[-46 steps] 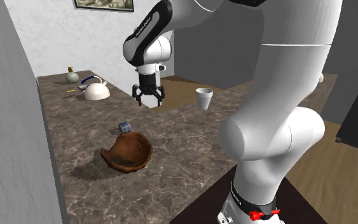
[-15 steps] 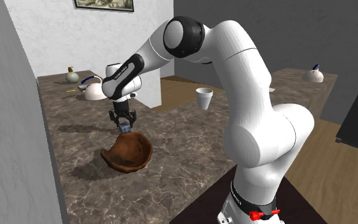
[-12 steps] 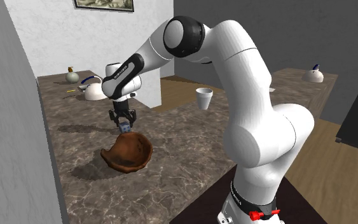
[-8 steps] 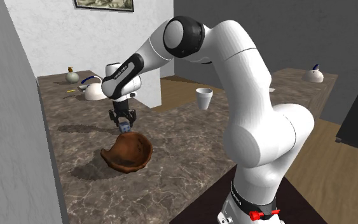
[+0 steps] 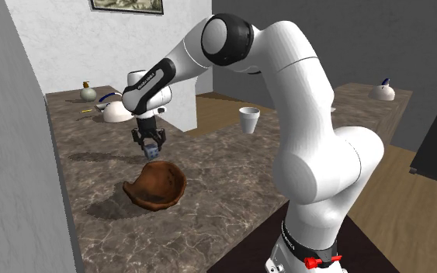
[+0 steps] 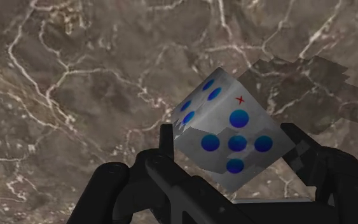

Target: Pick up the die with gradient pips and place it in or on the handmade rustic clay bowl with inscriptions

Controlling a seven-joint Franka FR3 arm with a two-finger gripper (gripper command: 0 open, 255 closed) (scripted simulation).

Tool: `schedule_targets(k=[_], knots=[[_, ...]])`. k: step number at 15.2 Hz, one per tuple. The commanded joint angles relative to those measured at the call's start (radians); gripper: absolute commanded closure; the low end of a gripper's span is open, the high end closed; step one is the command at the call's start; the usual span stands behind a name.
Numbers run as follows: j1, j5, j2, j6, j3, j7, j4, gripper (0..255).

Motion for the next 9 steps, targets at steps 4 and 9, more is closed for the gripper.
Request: schedule_targets(k=[4,9], knots=[[-0.008,0.015,-0.038,-0.043,0.011,-0.01,0.006,255],[-0.014,0.03,-0.072,-0.09,0.022,-0.019,0.02,255]])
